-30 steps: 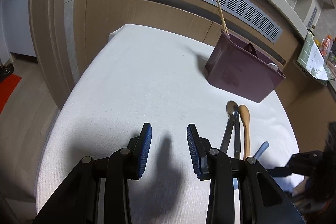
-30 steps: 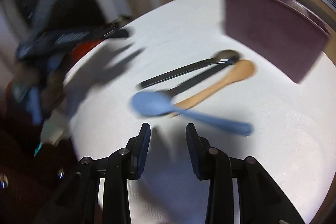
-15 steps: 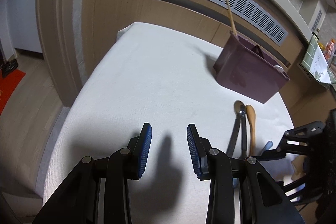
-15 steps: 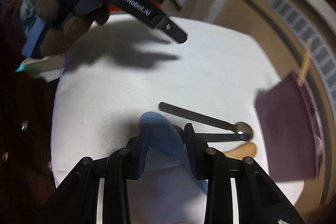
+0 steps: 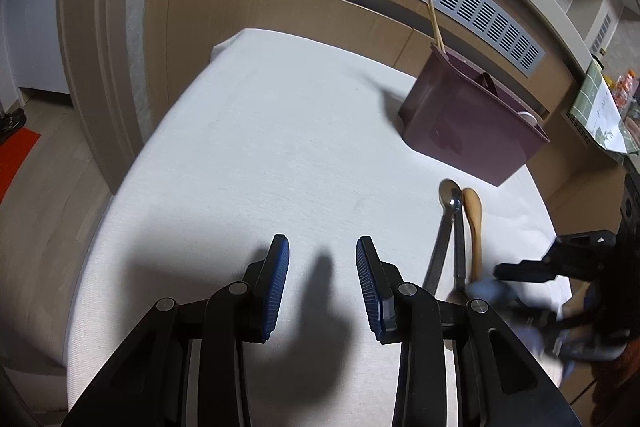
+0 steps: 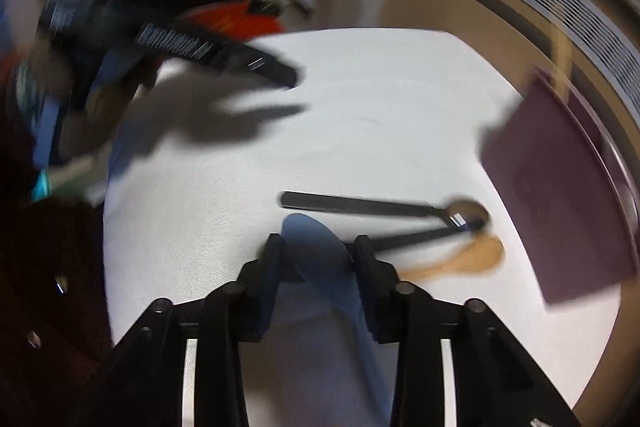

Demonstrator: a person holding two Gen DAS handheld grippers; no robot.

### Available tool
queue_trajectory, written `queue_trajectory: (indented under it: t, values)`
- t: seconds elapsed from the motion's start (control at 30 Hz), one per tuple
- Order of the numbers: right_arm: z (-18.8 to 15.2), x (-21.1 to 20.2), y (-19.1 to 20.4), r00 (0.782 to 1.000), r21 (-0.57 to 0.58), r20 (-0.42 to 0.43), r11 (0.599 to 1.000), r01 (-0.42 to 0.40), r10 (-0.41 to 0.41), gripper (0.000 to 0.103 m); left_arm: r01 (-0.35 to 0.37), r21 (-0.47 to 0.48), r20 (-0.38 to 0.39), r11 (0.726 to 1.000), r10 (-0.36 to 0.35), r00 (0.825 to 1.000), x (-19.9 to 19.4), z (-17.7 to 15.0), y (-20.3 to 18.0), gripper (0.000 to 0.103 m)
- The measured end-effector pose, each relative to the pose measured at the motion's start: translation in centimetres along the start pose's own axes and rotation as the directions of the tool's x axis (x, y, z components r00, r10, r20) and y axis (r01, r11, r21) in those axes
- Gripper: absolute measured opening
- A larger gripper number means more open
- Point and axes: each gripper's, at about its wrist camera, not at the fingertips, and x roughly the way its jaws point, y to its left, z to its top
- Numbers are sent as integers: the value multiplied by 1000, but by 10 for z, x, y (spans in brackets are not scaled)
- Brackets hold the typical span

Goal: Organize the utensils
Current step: 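Grasp the blue plastic spoon by its handle with the right gripper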

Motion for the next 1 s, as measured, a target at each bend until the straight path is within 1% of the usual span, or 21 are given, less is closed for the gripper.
queue_trajectory:
  t: [0.07, 0.1, 0.17, 0.2, 0.23, 0.27, 0.3, 0.4, 0.43, 0.5, 0.57, 0.6, 0.63, 0.67, 0.7, 0.77, 0.8, 0.87, 0.9, 0.93, 1.0]
  values:
    - [-12, -9, -22, 999, 119, 1, 992, 33, -34, 14, 11, 8, -10, 1000, -11, 1000, 3, 0, -5, 36]
    - [-18, -12, -33, 999, 177, -7, 983, 47, -46, 10, 20, 17, -19, 1000, -19, 1000, 6, 0, -9, 36]
    - [-29, -16, -55, 997, 279, -22, 957, 78, -75, 6, 31, 36, -32, 999, -30, 999, 10, 0, -17, 36]
    - [-39, -18, -70, 995, 344, -29, 934, 95, -91, 7, 35, 51, -39, 998, -33, 999, 13, 0, -21, 36]
    - [-45, -20, -78, 995, 378, -34, 920, 103, -98, 8, 37, 67, -46, 997, -34, 998, 15, 0, -27, 36]
    - [-52, -21, -86, 995, 415, -38, 904, 99, -92, 12, 37, 79, -51, 996, -33, 998, 17, 0, -31, 36]
    - [-58, -23, -90, 997, 444, -32, 892, 82, -75, 13, 37, 93, -58, 995, -31, 998, 18, 0, -36, 36]
    - [-72, -30, -92, 999, 526, 41, 850, -26, 5, 16, 43, 112, -69, 993, -35, 997, 21, -2, -44, 36]
    - [-75, -32, -89, 998, 544, 61, 838, -44, 13, 18, 44, 114, -72, 992, -36, 997, 22, -3, -46, 36]
    - [-79, -34, -83, 994, 578, 102, 811, -92, 40, 25, 45, 119, -79, 992, -35, 996, 24, -4, -49, 36]
    - [-78, -37, -70, 986, 599, 137, 785, -157, 93, 28, 44, 122, -87, 992, -33, 996, 26, -5, -51, 36]
    - [-77, -35, -63, 985, 598, 135, 784, -165, 104, 33, 43, 123, -88, 991, -32, 996, 27, -6, -52, 36]
    - [-76, -31, -57, 989, 589, 114, 795, -145, 96, 34, 43, 125, -90, 991, -32, 995, 27, -6, -53, 36]
    - [-73, -27, -47, 995, 569, 77, 817, -91, 58, 34, 43, 127, -90, 991, -32, 995, 28, -7, -54, 36]
    - [-69, -28, -38, 998, 533, 70, 845, -32, -6, 33, 44, 128, -90, 991, -32, 995, 28, -7, -55, 36]
    - [-63, -21, -25, 995, 470, 20, 880, 75, -96, 33, 47, 132, -90, 990, -36, 995, 27, -8, -56, 36]
    - [-57, -16, -22, 992, 449, 6, 886, 114, -130, 33, 48, 135, -89, 990, -36, 995, 27, -8, -57, 36]
    - [-48, -8, -18, 980, 417, -22, 889, 188, -197, 35, 46, 140, -85, 989, -34, 996, 25, -9, -58, 36]
    - [-44, -5, -16, 976, 406, -27, 889, 210, -218, 40, 44, 144, -83, 989, -33, 996, 24, -10, -58, 36]
    - [-43, -3, -20, 973, 416, -24, 883, 217, -228, 44, 44, 145, -82, 988, -32, 996, 24, -10, -58, 36]
    - [-45, -4, -28, 977, 451, -11, 871, 196, -214, 58, 43, 144, -79, 989, -31, 996, 23, -10, -57, 36]
